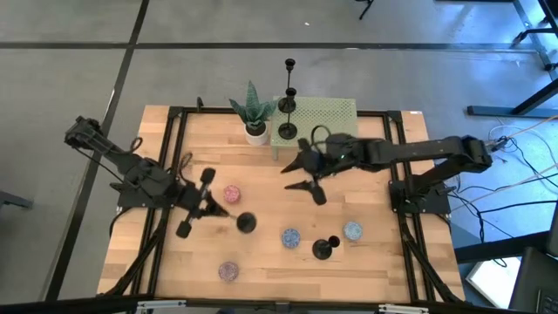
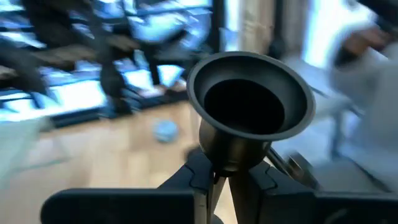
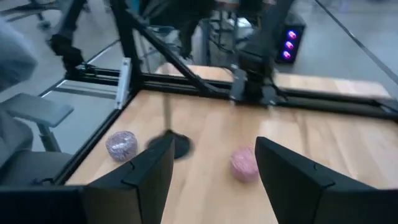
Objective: Pick & Place candle stick holders
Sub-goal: Align the black candle holder with the other black candle holder on the shelf
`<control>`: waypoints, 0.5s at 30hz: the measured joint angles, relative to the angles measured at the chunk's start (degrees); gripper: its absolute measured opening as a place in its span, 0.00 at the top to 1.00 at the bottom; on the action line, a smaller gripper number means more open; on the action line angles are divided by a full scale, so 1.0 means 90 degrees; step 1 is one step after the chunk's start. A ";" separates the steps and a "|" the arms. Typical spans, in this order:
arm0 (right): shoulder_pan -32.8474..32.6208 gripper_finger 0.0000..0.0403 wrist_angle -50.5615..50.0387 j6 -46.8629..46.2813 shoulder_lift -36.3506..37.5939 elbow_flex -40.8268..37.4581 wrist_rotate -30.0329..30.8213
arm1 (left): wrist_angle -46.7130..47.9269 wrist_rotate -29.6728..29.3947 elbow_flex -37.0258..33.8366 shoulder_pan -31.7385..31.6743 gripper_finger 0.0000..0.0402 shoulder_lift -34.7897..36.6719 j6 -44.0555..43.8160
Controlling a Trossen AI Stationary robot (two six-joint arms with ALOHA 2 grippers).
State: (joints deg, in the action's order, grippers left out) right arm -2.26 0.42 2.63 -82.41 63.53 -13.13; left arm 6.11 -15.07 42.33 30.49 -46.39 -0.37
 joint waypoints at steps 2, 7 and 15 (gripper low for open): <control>-0.0171 0.43 0.0467 0.0147 -0.0267 0.0000 0.0000 | -0.0019 -0.0052 0.0129 -0.0143 0.93 0.0000 -0.0019; -0.0424 0.43 0.1862 0.0050 -0.1023 0.0000 0.0383 | -0.0118 -0.0044 0.0259 -0.0566 0.93 -0.0187 -0.0033; -0.0447 0.43 0.3418 -0.0388 -0.1969 0.0000 0.0673 | -0.0665 -0.0033 0.0266 -0.1154 0.93 -0.0650 0.0196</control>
State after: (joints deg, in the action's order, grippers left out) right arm -6.28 31.19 -0.86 -100.13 63.53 -7.07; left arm 0.12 -15.37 44.73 20.10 -52.24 1.39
